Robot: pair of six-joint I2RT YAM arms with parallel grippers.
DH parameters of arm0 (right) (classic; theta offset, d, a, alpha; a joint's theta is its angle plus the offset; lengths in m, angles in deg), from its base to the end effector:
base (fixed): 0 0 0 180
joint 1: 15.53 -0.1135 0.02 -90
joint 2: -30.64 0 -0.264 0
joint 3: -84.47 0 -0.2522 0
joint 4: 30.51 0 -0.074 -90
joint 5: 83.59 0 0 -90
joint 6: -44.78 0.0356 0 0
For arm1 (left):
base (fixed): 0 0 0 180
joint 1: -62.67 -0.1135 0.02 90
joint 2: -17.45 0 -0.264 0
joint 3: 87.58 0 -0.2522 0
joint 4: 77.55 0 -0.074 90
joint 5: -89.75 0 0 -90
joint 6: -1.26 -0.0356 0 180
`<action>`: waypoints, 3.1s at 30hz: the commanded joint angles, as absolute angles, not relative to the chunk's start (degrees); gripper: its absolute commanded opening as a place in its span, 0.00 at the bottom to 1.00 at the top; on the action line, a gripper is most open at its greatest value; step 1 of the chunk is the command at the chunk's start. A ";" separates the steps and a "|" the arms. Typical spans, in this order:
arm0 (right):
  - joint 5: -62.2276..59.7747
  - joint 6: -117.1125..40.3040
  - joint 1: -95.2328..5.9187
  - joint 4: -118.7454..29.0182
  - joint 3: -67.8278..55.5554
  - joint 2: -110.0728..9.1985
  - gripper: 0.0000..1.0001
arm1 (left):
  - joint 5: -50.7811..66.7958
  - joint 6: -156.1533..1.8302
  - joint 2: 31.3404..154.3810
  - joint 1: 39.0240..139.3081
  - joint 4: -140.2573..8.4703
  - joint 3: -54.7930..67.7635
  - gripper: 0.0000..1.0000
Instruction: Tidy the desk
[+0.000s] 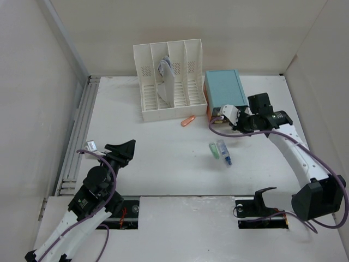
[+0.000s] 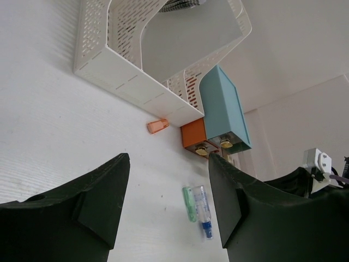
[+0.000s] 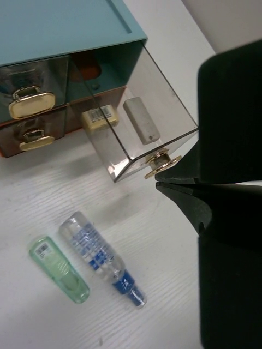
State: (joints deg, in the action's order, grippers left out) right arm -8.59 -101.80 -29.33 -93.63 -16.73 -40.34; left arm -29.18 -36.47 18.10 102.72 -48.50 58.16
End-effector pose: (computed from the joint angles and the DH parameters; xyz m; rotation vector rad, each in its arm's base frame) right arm 0.2362 0.0675 0.3083 -1.5165 1.9731 0.0215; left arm 0.0653 -0.0324 0.2645 -0.5815 1.4600 -0.9118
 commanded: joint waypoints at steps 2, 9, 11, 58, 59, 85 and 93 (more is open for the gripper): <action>-4.75 -103.76 -27.57 -93.32 -16.29 -43.08 0.00 | -29.79 -37.59 14.82 102.83 -49.55 57.38 0.56; -5.01 -100.60 -25.29 -87.87 -11.99 -54.78 0.00 | -29.26 -37.59 14.82 102.83 -50.08 57.38 0.56; -3.53 -99.19 -25.29 -84.02 -11.99 -56.18 0.00 | -29.26 -37.06 14.82 102.83 -50.08 57.38 0.56; -29.97 -52.20 -28.10 -60.38 -25.93 -50.66 0.56 | 7.40 -55.25 74.13 104.59 -94.37 54.66 0.84; -28.49 -50.68 -28.10 -57.83 -27.09 -50.13 0.59 | 7.39 -55.25 74.84 104.59 -94.38 53.79 0.84; 4.22 -56.56 -24.93 -49.45 -21.48 -22.88 0.16 | 15.13 -25.20 132.06 109.69 -138.41 25.22 0.49; 5.45 -54.62 -23.79 -49.45 -22.00 -19.81 0.16 | -0.77 -25.99 136.28 113.11 -116.39 12.13 0.61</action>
